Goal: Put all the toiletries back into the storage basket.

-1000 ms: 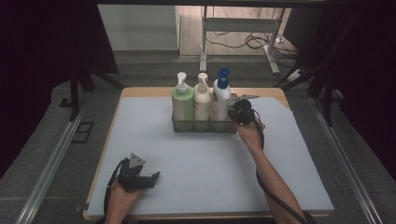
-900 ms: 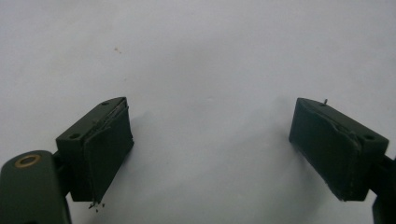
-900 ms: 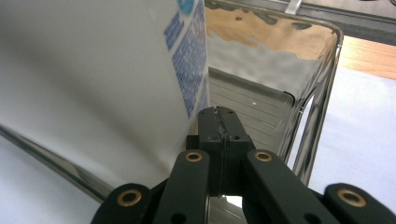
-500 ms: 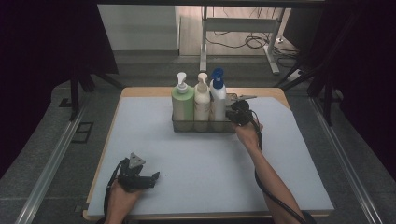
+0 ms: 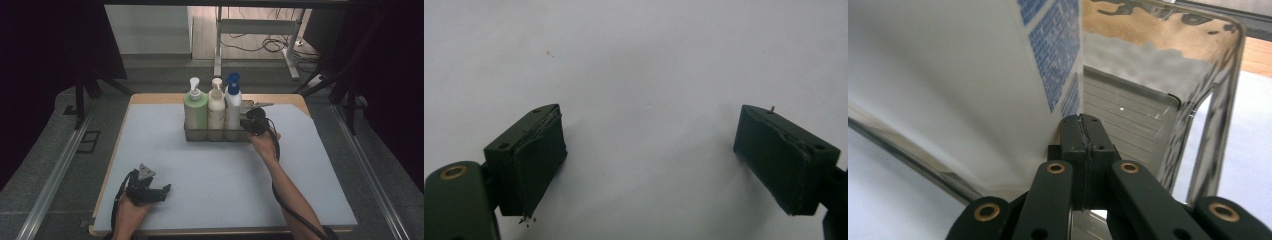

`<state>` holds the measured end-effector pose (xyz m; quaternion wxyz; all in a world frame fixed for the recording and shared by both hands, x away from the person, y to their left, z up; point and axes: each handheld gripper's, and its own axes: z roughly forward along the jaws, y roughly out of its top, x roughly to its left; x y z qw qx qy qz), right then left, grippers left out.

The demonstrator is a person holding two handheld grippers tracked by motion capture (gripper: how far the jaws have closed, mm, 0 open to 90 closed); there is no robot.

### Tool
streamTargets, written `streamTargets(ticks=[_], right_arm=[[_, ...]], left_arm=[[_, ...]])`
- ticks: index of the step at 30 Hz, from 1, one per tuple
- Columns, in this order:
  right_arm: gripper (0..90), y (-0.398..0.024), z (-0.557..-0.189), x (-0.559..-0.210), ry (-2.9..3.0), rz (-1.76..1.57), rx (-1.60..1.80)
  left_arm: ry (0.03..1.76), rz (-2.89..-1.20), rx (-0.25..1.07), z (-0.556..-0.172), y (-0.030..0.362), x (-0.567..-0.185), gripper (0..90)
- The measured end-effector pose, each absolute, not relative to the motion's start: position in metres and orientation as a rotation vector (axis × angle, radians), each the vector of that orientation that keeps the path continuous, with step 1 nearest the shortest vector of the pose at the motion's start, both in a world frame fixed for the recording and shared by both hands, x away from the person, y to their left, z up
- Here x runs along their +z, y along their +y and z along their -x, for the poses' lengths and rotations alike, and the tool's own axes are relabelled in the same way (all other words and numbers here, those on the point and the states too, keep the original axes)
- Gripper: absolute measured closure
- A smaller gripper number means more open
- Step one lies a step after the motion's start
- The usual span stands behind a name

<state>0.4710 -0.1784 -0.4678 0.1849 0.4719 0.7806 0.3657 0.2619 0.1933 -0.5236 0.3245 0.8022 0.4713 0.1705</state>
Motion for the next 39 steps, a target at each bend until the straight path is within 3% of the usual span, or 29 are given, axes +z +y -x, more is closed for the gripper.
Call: streamTargets(ticks=[17, 39], right_arm=[[88.2, -0.178, -0.468, -0.468, 2.209, -1.312, 1.040], [56.6, -0.191, -0.460, -0.454, 2.191, -1.288, 1.061]], left_arm=[[1.236, -2.103, 0.447, -0.262, 0.193, -0.524, 12.7], [1.236, -2.104, 0.447, -0.262, 0.193, -0.524, 12.7]])
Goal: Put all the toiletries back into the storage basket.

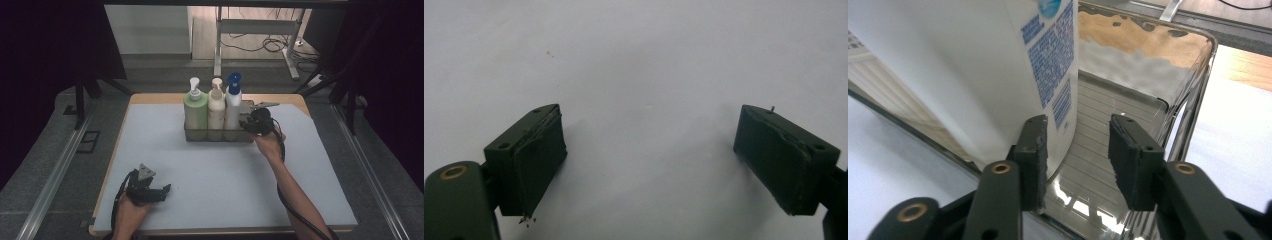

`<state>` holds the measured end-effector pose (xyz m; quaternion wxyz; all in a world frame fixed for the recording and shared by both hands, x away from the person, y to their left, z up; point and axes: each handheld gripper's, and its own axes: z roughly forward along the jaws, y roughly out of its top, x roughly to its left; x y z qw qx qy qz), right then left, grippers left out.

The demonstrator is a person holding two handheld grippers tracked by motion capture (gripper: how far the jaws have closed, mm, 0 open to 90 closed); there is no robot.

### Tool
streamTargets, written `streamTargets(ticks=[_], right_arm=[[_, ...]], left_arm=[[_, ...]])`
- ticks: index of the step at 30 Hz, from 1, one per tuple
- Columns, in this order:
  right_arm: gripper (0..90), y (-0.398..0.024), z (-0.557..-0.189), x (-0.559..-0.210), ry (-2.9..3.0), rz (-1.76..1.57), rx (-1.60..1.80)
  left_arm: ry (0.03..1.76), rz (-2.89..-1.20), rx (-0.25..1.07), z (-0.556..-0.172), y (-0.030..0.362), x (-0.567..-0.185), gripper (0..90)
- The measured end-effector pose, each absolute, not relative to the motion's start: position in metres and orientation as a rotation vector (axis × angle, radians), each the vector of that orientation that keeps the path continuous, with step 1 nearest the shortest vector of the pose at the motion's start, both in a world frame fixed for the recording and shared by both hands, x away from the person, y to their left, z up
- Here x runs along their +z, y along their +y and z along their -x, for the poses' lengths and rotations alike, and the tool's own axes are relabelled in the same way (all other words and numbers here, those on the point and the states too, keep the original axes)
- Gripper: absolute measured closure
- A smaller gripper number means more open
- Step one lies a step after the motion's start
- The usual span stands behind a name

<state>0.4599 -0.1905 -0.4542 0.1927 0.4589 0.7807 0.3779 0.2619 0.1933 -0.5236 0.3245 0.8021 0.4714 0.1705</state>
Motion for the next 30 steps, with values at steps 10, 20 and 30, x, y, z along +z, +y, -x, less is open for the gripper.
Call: streamTargets(ticks=[10, 20, 30], right_arm=[[46.5, -0.196, -0.452, -0.446, 2.204, -1.252, 1.094], [40.2, -0.203, -0.439, -0.435, 2.210, -1.205, 1.122], [27.0, -0.209, -0.425, -0.432, 2.257, -1.158, 1.162]], left_arm=[[1.236, -2.104, 0.447, -0.262, 0.193, -0.524, 12.7], [1.237, -2.103, 0.446, -0.262, 0.193, -0.524, 12.7], [1.236, -2.103, 0.447, -0.262, 0.193, -0.524, 12.7]])
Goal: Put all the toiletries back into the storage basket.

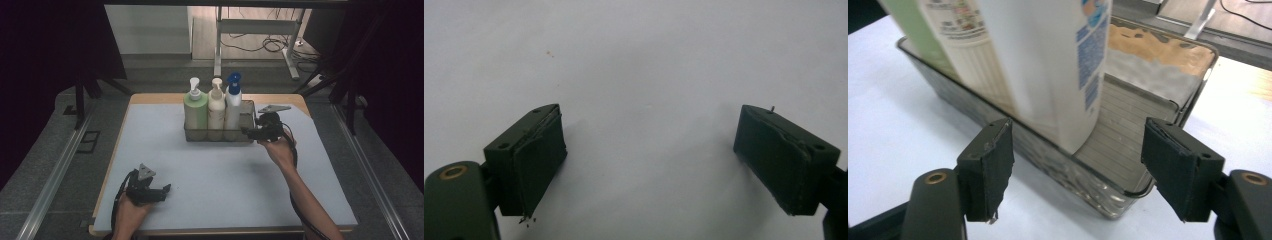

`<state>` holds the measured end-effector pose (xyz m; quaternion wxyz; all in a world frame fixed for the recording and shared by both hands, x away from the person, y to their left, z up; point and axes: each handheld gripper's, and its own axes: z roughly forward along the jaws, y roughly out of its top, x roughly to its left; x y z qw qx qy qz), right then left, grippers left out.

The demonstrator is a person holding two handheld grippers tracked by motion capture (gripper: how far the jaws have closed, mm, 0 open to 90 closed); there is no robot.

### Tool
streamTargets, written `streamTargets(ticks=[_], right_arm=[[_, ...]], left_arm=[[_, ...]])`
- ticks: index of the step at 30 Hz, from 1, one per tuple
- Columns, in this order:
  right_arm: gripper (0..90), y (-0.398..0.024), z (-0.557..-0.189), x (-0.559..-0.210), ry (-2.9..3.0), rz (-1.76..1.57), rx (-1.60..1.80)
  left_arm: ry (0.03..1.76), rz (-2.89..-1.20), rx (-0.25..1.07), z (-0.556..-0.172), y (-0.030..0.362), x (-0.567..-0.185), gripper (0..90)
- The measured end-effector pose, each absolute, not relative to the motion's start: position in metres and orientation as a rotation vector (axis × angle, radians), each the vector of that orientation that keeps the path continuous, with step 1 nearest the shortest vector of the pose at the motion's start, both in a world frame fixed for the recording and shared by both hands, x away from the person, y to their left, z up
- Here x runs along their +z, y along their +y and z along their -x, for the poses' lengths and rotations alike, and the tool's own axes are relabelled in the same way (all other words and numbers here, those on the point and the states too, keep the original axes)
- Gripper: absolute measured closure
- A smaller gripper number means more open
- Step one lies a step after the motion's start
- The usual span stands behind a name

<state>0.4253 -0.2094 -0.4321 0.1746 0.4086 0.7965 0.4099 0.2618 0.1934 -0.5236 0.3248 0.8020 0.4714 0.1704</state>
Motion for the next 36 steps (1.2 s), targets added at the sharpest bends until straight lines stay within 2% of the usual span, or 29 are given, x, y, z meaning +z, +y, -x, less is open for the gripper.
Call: streamTargets(ticks=[7, 11, 17, 36], right_arm=[[14.0, -0.211, -0.413, -0.430, 2.298, -1.106, 1.175], [11.4, -0.212, -0.406, -0.429, 2.322, -1.077, 1.158], [0.0, -0.215, -0.395, -0.428, 2.361, -1.043, 1.121], [0.0, -0.246, -0.358, -0.431, 2.384, -1.038, 1.062]], left_arm=[[1.236, -2.103, 0.447, -0.262, 0.193, -0.524, 12.7], [1.236, -2.103, 0.447, -0.262, 0.193, -0.524, 12.6], [1.235, -2.103, 0.447, -0.262, 0.193, -0.524, 12.5], [1.235, -2.103, 0.447, -0.262, 0.193, -0.524, 12.4]])
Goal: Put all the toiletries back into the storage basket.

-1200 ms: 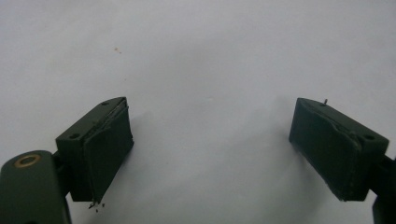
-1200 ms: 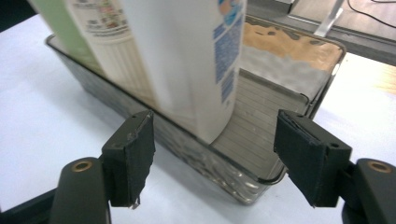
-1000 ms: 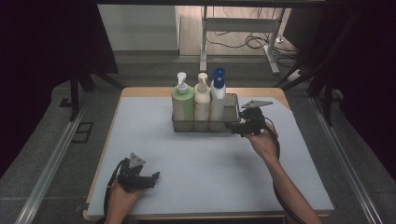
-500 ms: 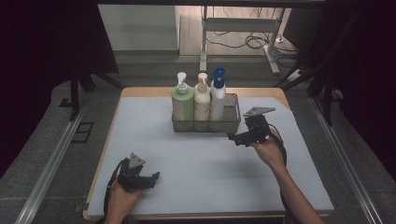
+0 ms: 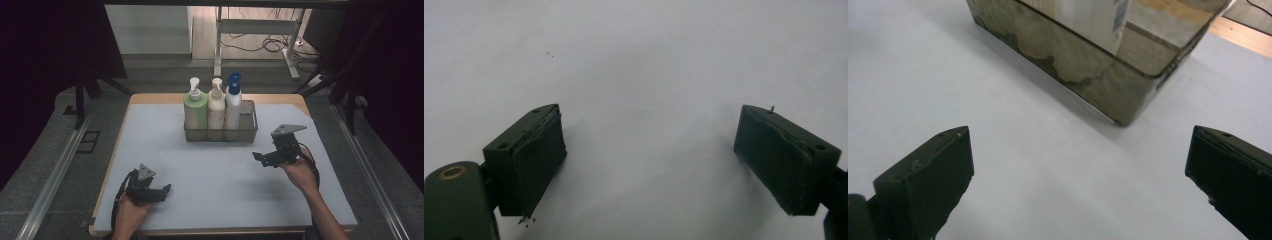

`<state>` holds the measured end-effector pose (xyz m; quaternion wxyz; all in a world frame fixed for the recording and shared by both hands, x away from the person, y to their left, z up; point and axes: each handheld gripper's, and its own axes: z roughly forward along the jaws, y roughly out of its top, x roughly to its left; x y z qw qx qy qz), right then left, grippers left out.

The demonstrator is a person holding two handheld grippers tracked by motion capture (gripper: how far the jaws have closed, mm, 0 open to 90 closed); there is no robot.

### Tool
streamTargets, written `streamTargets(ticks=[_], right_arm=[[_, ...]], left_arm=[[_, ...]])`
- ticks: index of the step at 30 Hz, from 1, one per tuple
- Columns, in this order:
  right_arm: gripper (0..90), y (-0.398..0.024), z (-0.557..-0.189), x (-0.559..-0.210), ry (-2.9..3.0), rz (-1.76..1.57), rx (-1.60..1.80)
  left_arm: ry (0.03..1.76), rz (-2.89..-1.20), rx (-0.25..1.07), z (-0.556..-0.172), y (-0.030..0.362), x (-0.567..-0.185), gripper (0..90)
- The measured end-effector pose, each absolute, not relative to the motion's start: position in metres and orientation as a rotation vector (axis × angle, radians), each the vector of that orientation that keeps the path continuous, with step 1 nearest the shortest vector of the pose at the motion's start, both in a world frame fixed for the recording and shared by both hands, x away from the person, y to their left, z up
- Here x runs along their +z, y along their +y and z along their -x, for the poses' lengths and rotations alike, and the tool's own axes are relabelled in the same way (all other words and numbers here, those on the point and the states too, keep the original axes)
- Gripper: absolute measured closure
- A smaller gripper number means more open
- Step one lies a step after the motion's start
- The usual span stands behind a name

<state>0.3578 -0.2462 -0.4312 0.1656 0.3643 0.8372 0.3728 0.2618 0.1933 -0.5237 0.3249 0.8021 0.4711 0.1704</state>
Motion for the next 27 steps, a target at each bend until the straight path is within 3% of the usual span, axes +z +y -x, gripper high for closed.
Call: streamTargets(ticks=[13, 27], right_arm=[[0.0, -0.276, -0.329, -0.438, 2.348, -1.064, 1.064], [0.0, -0.296, -0.305, -0.479, 2.341, -1.155, 1.073]], left_arm=[[1.235, -2.103, 0.447, -0.262, 0.193, -0.524, 12.4], [1.235, -2.105, 0.449, -0.262, 0.193, -0.524, 12.4]])
